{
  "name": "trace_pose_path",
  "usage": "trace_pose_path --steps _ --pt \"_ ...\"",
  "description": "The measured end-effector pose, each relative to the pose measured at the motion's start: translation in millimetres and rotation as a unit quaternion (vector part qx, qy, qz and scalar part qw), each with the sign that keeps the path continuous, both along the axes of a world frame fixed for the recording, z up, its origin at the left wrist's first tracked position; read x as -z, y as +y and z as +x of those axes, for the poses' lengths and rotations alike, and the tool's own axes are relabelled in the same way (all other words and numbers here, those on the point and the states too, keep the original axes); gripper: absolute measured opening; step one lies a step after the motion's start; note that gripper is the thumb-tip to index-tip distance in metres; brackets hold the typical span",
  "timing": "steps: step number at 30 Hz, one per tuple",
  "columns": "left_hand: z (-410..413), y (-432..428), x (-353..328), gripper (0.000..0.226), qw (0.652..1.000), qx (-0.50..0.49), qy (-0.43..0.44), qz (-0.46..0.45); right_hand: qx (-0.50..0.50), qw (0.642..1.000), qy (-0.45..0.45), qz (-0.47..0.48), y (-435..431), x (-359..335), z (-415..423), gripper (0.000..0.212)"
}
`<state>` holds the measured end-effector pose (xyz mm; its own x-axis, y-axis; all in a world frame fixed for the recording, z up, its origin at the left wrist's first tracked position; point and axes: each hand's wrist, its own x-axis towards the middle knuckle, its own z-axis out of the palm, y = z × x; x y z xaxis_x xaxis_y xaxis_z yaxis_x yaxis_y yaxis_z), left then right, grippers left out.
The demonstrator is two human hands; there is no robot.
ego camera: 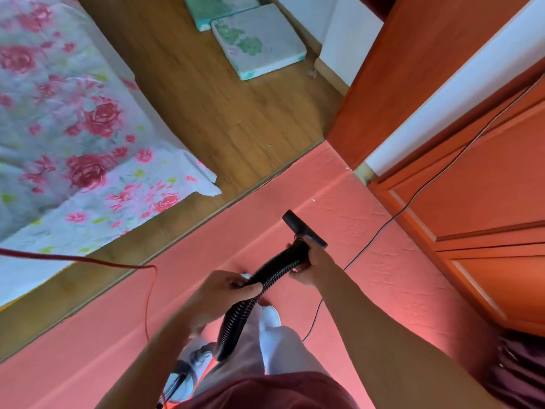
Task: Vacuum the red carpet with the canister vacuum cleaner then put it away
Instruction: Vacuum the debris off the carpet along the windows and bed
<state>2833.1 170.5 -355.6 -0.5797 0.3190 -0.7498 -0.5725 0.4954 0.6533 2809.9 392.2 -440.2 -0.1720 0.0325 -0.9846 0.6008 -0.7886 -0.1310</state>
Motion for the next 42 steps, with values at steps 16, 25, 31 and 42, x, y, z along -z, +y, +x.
trace_pose_path --steps 16,25,31,42 --pt "-108.8 62.7 97.6 0.056 0.999 0.046 0.011 -0.021 0.061 0.997 0.015 0.035 42.8 89.8 -86.8 0.016" --pt "-112.8 104.8 167.5 0.072 0.984 0.164 -0.037 -0.051 0.116 0.993 0.01 -0.011 49.4 187.8 -70.2 0.024" --pt "-102.7 99.9 203.6 0.078 0.988 0.107 -0.108 -0.034 0.14 0.99 0.015 -0.008 51.4 240.8 -57.1 0.026" --pt "-109.8 123.6 250.5 0.061 0.982 0.116 -0.144 -0.043 0.089 0.992 0.036 0.087 77.4 280.0 -74.5 0.017"
